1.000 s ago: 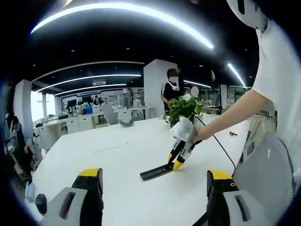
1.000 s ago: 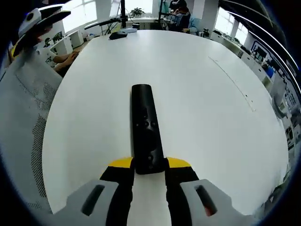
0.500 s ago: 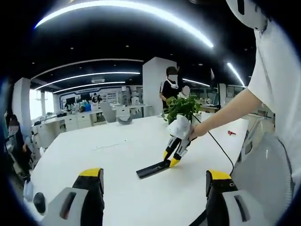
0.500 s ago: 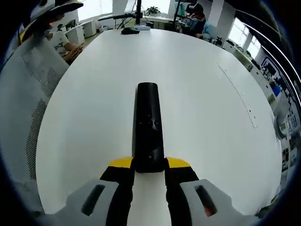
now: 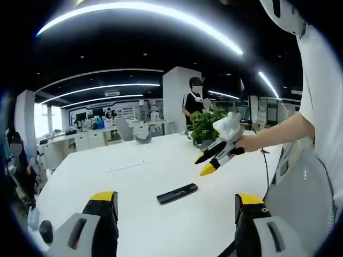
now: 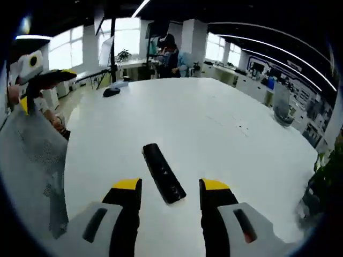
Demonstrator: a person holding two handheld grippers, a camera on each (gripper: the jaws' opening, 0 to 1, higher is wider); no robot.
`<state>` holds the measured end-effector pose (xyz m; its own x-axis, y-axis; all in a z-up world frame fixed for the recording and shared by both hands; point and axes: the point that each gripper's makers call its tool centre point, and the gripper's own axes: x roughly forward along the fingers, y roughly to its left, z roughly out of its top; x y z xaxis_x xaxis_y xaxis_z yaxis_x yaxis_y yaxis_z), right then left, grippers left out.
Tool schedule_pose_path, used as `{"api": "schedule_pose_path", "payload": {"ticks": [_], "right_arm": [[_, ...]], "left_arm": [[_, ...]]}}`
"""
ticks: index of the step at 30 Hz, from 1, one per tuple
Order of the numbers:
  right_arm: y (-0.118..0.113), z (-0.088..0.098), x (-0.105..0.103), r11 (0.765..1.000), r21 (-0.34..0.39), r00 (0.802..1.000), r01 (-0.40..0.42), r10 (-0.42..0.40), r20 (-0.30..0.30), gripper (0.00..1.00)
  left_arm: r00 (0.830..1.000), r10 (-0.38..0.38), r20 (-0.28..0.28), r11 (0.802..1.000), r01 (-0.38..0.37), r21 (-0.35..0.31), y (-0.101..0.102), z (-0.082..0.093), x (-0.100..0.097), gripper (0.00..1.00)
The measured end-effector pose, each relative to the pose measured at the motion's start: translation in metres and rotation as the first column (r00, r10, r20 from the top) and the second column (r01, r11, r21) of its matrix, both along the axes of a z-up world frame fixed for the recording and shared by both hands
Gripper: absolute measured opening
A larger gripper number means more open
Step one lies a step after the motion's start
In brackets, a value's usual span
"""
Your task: Press the specified remote control buttons in sequence, fully releasing each button before pressing the next.
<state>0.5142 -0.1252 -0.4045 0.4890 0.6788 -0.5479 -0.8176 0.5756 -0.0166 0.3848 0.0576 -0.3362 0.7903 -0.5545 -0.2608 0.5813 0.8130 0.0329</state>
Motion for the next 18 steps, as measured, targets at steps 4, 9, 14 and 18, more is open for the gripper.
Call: {"api": "schedule_pose_path", "payload": {"ticks": [4, 9, 14, 18], "right_arm": [[-0.019, 0.03, -0.029, 0.987, 0.101, 0.992, 0.124, -0.126, 0.014, 0.64], [-0.038, 0.052, -0.064, 0.966, 0.137, 0.973, 0.221, -0.228, 0.037, 0.76], [-0.046, 0.068, -0.09, 0.943, 0.178, 0.954, 0.28, -0.293, 0.057, 0.85], [-0.045, 0.075, -0.109, 0.931, 0.22, 0.946, 0.292, -0.315, 0.077, 0.83]], "left_arm": [[1.0, -0.009, 0.003, 1.0, 0.009, 0.013, -0.002, -0.001, -0.001, 0.94], [1.0, -0.013, 0.009, 1.0, 0.013, 0.01, -0.003, 0.001, -0.002, 0.94], [1.0, -0.009, 0.025, 1.0, 0.009, 0.009, -0.003, 0.004, -0.003, 0.94], [0.999, -0.004, 0.038, 1.0, 0.003, 0.007, -0.002, 0.006, -0.003, 0.94]]}}
